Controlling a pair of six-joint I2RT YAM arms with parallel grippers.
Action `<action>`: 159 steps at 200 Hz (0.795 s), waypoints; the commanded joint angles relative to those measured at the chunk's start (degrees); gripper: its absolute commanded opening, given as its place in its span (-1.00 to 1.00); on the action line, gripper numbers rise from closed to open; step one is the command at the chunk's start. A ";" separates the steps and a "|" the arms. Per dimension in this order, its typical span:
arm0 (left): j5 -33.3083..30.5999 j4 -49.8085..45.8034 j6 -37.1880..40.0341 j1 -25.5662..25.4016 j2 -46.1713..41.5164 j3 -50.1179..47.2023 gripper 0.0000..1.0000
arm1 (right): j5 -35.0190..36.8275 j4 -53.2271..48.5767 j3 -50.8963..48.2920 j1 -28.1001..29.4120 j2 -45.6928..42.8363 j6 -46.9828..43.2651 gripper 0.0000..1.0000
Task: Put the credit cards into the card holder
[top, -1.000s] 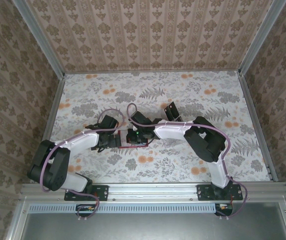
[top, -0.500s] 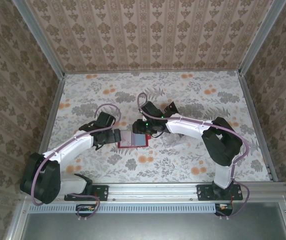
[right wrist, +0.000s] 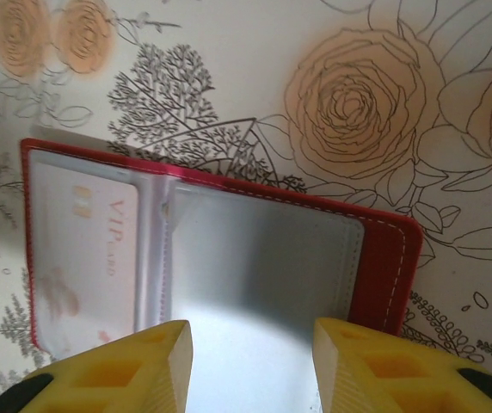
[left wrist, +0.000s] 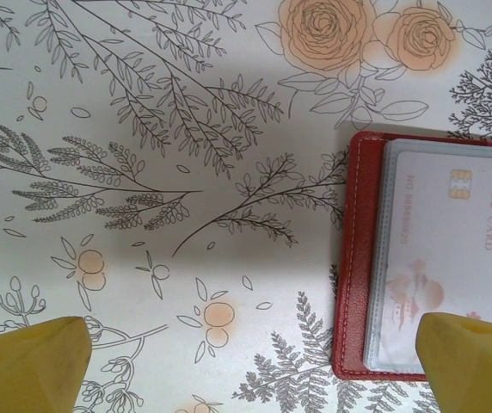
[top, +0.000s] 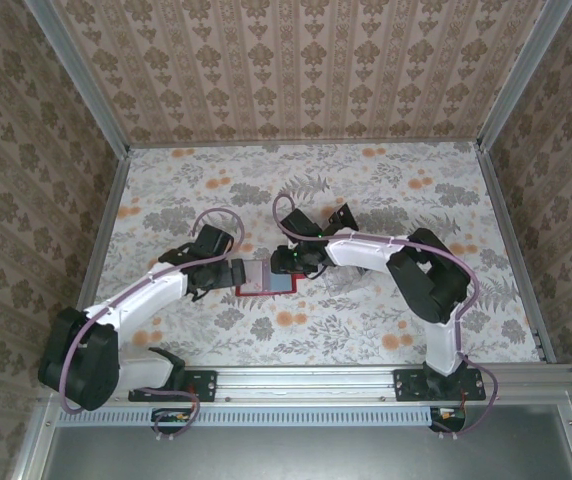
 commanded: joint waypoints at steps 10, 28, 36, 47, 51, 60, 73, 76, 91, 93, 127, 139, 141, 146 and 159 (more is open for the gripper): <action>0.27 0.43 1.18 -0.87 -0.40 0.02 0.99 | -2.05 0.15 1.57 0.04 2.31 0.38 -0.14; 0.34 0.79 1.15 -1.30 -0.14 0.03 1.00 | -3.18 0.81 1.75 0.05 3.18 0.96 -0.15; 0.29 1.09 1.14 -1.55 -0.05 0.00 1.00 | -3.58 1.08 1.81 0.02 3.53 1.22 -0.15; 0.31 1.53 1.32 -1.98 -0.13 -0.32 1.00 | -4.23 1.72 1.84 0.02 3.82 1.73 -0.15; 0.38 1.77 1.27 -2.16 -0.14 -0.31 1.00 | -4.57 2.06 1.83 -0.01 3.83 1.99 -0.15; 0.41 2.30 1.27 -2.66 -0.27 -0.66 1.00 | -5.30 2.81 1.75 0.02 4.09 2.56 -0.15; 0.57 3.34 1.26 -3.45 -0.61 -1.12 1.00 | -6.27 3.82 1.84 0.02 4.57 3.52 -0.15; 0.68 3.55 1.28 -3.74 -0.70 -1.20 0.99 | -6.50 4.08 1.84 0.04 4.59 3.78 -0.15; 1.07 5.26 1.26 -5.00 -1.30 -2.04 0.99 | -7.52 5.65 1.69 0.02 5.08 5.14 -0.15; 1.14 5.59 1.26 -5.18 -1.48 -2.24 0.99 | -7.61 5.81 1.65 -0.01 5.22 5.32 -0.15; 1.92 9.92 0.77 -8.41 -3.60 -5.06 0.99 | -8.62 7.95 1.23 -0.03 5.94 7.58 -0.14; 2.10 11.62 0.48 -9.35 -4.31 -6.15 1.00 | -8.61 8.16 1.01 -0.03 5.93 7.82 -0.14; 2.10 11.88 0.40 -9.47 -4.37 -6.32 1.00 | -8.65 8.13 0.98 -0.05 5.94 7.86 -0.14; 2.16 12.49 0.34 -9.87 -4.66 -6.70 1.00 | -8.55 8.21 0.92 0.00 5.90 7.94 -0.15; 2.12 13.93 -0.04 -10.72 -5.02 -7.53 0.99 | -8.54 8.35 0.62 -0.05 5.86 8.13 -0.15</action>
